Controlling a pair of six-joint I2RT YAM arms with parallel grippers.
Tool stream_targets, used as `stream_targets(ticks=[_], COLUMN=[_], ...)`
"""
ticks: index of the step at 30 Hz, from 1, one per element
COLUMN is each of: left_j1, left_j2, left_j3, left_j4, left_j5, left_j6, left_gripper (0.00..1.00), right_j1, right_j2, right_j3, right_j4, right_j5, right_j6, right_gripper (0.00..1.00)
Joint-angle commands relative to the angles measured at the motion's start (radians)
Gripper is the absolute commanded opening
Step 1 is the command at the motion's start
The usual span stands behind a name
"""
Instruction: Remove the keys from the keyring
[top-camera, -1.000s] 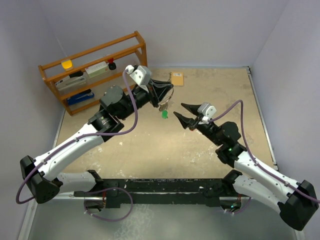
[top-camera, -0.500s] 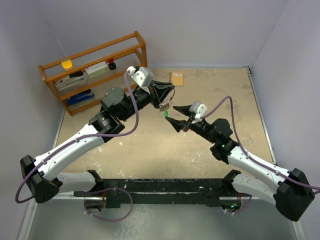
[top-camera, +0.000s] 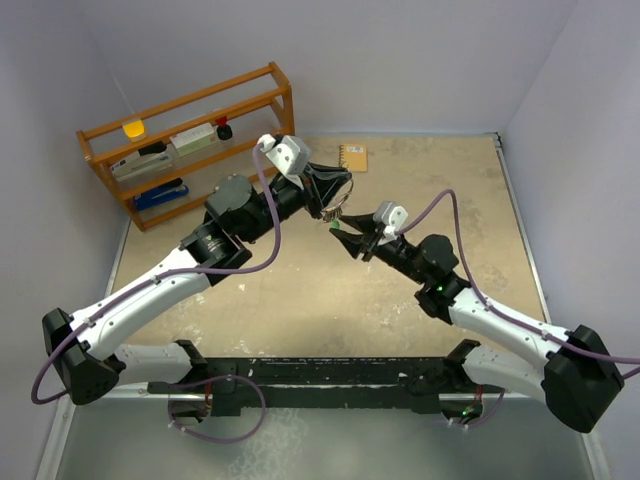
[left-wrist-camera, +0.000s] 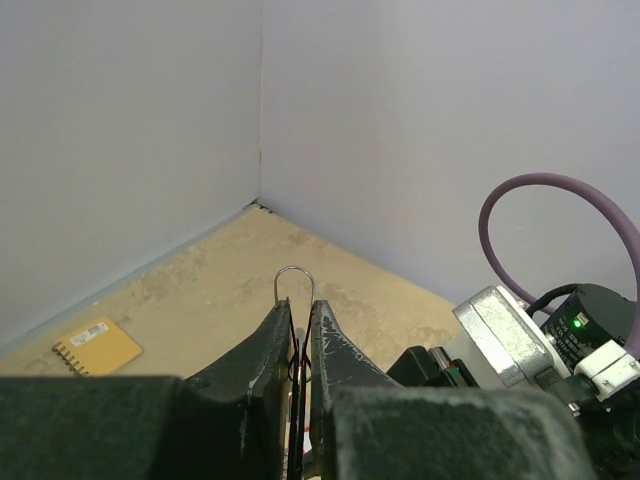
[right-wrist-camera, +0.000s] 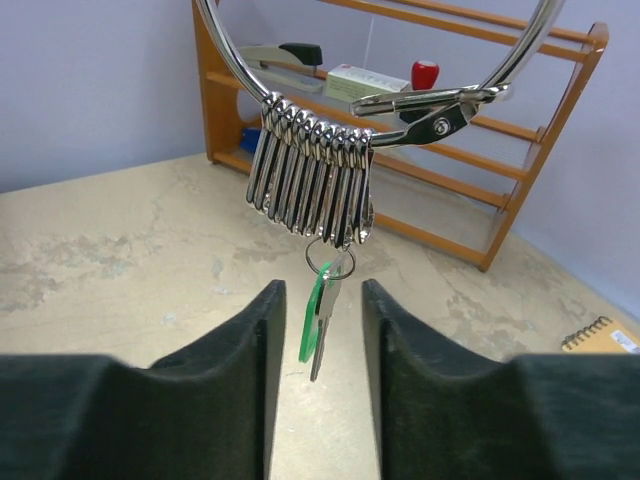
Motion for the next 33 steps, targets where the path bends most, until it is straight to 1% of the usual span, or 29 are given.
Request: stream_targets(ticks=[1,4,6,10,12,15,16,17,18,21,23,25,27,30,31,32,33], left_j1=[-0.009,-0.012,-0.013,-0.015,-0.016,-0.016,-0.015,-0.016,-0.016,-0.016,-0.016,-0.016,-0.016,-0.015,-0.016,-0.016,-0.016], left_j2=[0.000,0.002,0.002,0.006,0.008,0.005,0.004,0.002,0.002,-0.006,-0.014,-0.028,-0.050,-0.078,-0.089,-0.098,-0.105], left_j3=[0.032,0.031,0.031,0.029,0.028,0.026,0.024,0.023,0.022,0.022,0.022,0.013,-0.008,-0.060,-0.078,-0.096,-0.110], left_j4=[0.059,0.061,0.064,0.072,0.074,0.076,0.078,0.078,0.078,0.057,0.027,-0.009,-0.034,-0.045,-0.043,-0.041,-0.038], left_j5=[-0.004,-0.007,-0.008,-0.008,-0.008,-0.012,-0.015,-0.018,-0.022,-0.056,-0.097,-0.147,-0.211,-0.312,-0.337,-0.360,-0.381], left_j6=[0.004,0.006,0.007,0.004,0.002,0.002,0.002,0.003,0.006,0.024,0.043,0.069,0.086,0.098,0.101,0.103,0.105], left_gripper=[0.00,0.00,0.00,0.00,0.00,0.00,0.00,0.00,0.00,0.00,0.00,0.07,0.18,0.30,0.41,0.51,0.54], right_j1=[0.009,0.011,0.012,0.016,0.016,0.017,0.019,0.019,0.020,0.024,0.025,0.026,0.026,0.029,0.031,0.031,0.032], right_j2=[0.005,0.007,0.009,0.015,0.018,0.020,0.020,0.020,0.020,0.011,-0.008,-0.033,-0.066,-0.112,-0.122,-0.129,-0.133], right_j3=[0.054,0.061,0.063,0.063,0.066,0.070,0.071,0.071,0.070,0.064,0.070,0.091,0.120,0.181,0.210,0.236,0.260], right_j4=[0.063,0.052,0.046,0.044,0.043,0.027,0.023,0.020,0.017,0.001,-0.047,-0.121,-0.205,-0.337,-0.380,-0.417,-0.456], right_j5=[0.010,0.015,0.020,0.016,0.019,0.021,0.021,0.022,0.026,0.061,0.113,0.191,0.261,0.355,0.374,0.388,0.399], right_j6=[0.009,0.003,0.002,0.003,0.002,-0.003,-0.006,-0.008,-0.008,-0.019,-0.032,-0.048,-0.069,-0.089,-0.097,-0.108,-0.116], right_gripper=[0.33,0.23,0.19,0.21,0.21,0.13,0.09,0.02,0.00,0.00,0.00,0.00,0.00,0.00,0.00,0.00,0.00])
